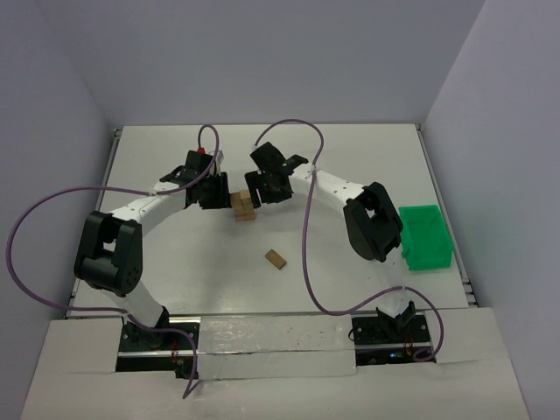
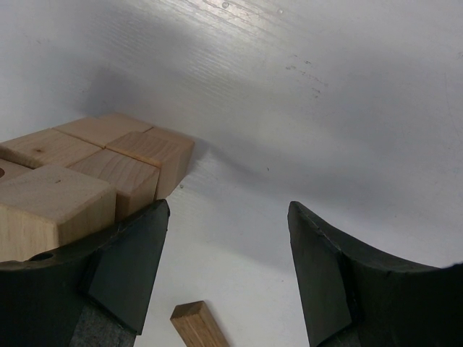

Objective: Build the wood block tower

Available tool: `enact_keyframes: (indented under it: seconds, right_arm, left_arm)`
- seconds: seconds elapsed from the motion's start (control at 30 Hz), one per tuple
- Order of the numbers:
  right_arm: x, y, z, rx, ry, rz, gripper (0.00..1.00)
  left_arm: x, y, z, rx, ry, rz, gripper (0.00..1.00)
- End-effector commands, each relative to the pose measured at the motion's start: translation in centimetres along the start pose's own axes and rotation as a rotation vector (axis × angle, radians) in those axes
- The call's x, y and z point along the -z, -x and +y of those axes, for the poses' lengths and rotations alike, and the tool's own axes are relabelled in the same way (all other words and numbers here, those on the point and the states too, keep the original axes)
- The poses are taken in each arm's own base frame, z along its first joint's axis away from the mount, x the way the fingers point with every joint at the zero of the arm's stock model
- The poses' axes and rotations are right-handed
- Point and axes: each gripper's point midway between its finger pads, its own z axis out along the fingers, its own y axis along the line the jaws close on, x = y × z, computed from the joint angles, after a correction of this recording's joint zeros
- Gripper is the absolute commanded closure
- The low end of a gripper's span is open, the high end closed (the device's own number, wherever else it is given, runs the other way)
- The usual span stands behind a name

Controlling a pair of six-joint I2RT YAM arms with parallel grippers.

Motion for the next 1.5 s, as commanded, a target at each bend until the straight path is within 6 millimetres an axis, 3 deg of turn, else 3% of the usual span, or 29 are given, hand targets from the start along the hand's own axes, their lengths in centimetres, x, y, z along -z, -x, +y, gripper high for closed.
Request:
enact_keyframes:
  seconds: [0.0, 0.4, 0.73, 1.0, 1.47]
  right_arm:
    - [3.2, 3.0, 0.8, 0.001, 0.035, -0.116, 0.25]
    - [5.6, 2.8, -0.5, 0.017, 0.02, -0.146, 0.23]
    - [7.3, 2.7, -2.4, 0.054, 0.006, -0.184, 0.22]
    - [7.5, 3.1, -3.0, 0.043, 0.002, -0.192, 0.22]
    - [7.4, 3.3, -3.1, 0.033, 0.008, -0.191, 0.22]
  left_arm:
    - [2.6, 3.1, -0.6, -0.018, -0.022, -0.113, 0.53]
    - [5.1, 3.7, 0.1, -0.056, -0.006, -0.153, 0.52]
    - [6.0, 2.3, 0.1, -0.073, -0.024, -0.135, 0.55]
    - [6.0, 2.1, -0.9, -0.082, -0.075, -0.126, 0.56]
    - [4.4, 2.6, -1.5, -0.068, -0.091, -0.106, 0.55]
